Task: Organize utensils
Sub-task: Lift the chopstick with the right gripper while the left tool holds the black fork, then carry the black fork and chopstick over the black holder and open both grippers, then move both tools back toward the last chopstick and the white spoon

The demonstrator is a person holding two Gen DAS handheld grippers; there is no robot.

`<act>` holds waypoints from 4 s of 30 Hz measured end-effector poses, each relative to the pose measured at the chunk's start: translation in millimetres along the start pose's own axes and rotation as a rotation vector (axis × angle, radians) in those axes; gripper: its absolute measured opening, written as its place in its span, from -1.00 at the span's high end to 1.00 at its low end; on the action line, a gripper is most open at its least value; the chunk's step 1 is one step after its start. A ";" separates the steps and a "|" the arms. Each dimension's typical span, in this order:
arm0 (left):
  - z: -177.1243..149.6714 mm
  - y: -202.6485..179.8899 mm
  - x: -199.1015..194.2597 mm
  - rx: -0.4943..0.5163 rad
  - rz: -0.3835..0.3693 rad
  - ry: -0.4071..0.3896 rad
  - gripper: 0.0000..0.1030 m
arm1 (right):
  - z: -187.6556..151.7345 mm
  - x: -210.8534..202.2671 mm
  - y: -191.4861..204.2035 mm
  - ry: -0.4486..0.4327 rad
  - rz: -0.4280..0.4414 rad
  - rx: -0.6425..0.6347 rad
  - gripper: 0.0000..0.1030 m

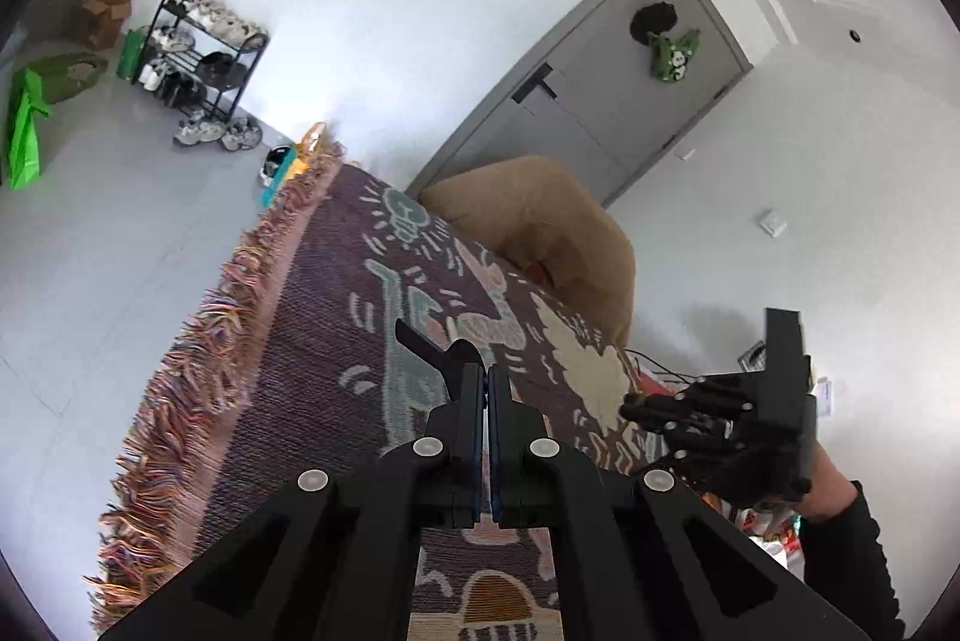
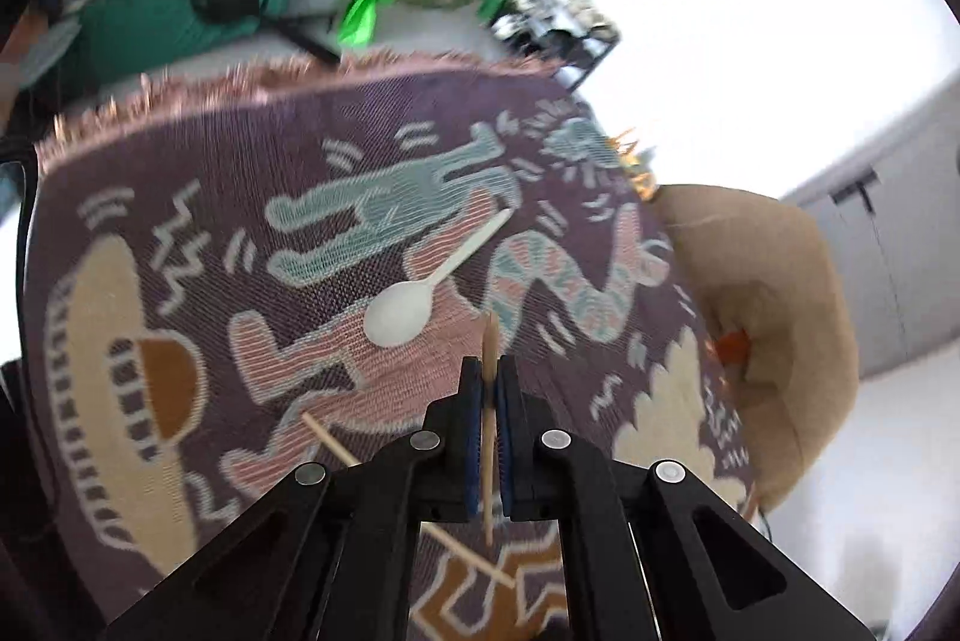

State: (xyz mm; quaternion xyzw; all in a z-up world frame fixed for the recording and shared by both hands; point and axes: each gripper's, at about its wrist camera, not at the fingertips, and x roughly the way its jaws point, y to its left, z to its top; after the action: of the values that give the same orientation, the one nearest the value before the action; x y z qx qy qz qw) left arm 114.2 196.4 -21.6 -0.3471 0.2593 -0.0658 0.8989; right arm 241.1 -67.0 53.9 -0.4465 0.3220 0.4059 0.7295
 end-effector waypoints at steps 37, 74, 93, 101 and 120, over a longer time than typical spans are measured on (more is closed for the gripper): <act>-38.3 -275.0 67.2 0.406 -0.254 0.191 1.00 | -198.5 -220.4 -91.2 -0.448 -0.265 0.742 0.89; -64.4 -329.0 177.1 0.423 -0.265 0.493 1.00 | -247.3 -115.7 -96.1 -0.355 -0.101 0.889 0.42; -78.1 -344.9 245.8 0.420 -0.119 0.745 1.00 | -369.5 -201.4 -74.1 -0.391 -0.272 1.090 -0.73; -83.3 -349.9 259.2 0.413 -0.128 0.753 0.74 | -403.9 -195.1 -61.6 -0.366 -0.250 1.160 -0.88; -60.5 -299.4 182.7 0.534 -0.151 0.507 -0.81 | -398.2 -190.9 -48.2 -0.351 -0.204 1.180 -0.98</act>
State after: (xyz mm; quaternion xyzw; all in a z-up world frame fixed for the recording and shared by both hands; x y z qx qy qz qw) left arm 258.3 -118.5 60.8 -0.0911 0.4211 -0.2809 0.8576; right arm 152.3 -501.8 74.6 0.0767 0.3231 0.1549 0.9304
